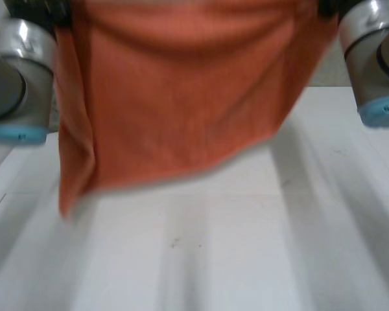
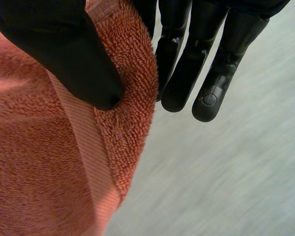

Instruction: Fold the laundry.

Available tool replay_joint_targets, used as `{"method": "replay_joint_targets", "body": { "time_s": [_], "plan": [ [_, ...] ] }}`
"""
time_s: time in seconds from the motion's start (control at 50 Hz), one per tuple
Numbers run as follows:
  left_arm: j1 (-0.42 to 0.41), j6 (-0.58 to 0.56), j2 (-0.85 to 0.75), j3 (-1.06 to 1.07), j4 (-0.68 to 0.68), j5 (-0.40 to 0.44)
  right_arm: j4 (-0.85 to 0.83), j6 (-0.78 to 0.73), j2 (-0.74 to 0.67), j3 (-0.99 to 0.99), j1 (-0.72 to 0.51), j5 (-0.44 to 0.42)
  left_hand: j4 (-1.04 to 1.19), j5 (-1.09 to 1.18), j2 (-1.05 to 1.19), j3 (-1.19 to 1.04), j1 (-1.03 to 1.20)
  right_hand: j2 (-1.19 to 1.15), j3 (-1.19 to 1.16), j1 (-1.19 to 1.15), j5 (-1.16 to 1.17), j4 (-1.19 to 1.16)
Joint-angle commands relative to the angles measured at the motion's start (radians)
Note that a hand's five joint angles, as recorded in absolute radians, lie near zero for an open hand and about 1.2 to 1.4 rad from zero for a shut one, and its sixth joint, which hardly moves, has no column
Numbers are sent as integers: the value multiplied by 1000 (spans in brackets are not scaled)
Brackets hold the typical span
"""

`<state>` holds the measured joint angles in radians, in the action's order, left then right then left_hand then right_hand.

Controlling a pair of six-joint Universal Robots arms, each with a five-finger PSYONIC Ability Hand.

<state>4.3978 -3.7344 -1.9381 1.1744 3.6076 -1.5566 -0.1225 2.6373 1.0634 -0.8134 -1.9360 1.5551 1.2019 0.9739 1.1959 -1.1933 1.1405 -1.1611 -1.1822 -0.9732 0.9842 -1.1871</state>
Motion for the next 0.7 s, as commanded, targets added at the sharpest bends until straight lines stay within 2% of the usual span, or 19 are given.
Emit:
{"method": "replay_joint_targets", "body": {
  "time_s": [0.02, 0.16, 0.34, 0.4, 0.48, 0.54, 0.6, 0.62, 0.64, 0.7],
  "plan": [
    [-50, 11, 34, -55, 254, -23, -305, 39, 38, -26, 0, 0, 194, 248, 200, -203, 256, -235, -214, -423, 238, -209],
    [-54, 119, 22, 83, 115, -22, -181, 41, 40, -116, 11, -62, 194, 248, 200, -203, 256, -235, -214, -423, 238, -209],
    [-47, 131, -8, 347, 49, -17, 139, -9, -43, -246, 28, -148, 194, 248, 200, -203, 256, -235, -214, -423, 238, -209],
    [-58, 128, -27, 436, 36, -14, 240, -117, -77, -306, 57, -159, 194, 248, 200, -203, 256, -235, -214, -423, 238, -209],
    [-64, 128, -32, 522, 11, -8, 291, -302, -82, -401, 87, -144, 194, 248, 200, -203, 256, -235, -214, -423, 238, -209],
    [-72, 128, -28, 559, -10, -8, 281, -384, -68, -464, 120, -144, 194, 248, 200, -203, 256, -235, -214, -423, 238, -209],
    [-81, 130, -24, 573, -33, -10, 253, -381, -56, -498, 135, -142, 194, 248, 200, -203, 256, -235, -214, -423, 238, -209],
    [-81, 130, -22, 574, -38, -10, 235, -370, -46, -521, 138, -142, 194, 248, 200, -203, 256, 252, 273, 64, -250, 278],
    [-81, 131, -21, 574, -43, -10, 227, -361, -40, -535, 138, -144, 194, 248, 200, -203, 256, 449, 470, 261, -446, 475],
    [-83, 133, -15, 574, -61, -10, 201, -310, -11, -586, 138, -145, 194, 248, 200, -203, 256, 697, 718, 509, -695, 723]
  ]
}}
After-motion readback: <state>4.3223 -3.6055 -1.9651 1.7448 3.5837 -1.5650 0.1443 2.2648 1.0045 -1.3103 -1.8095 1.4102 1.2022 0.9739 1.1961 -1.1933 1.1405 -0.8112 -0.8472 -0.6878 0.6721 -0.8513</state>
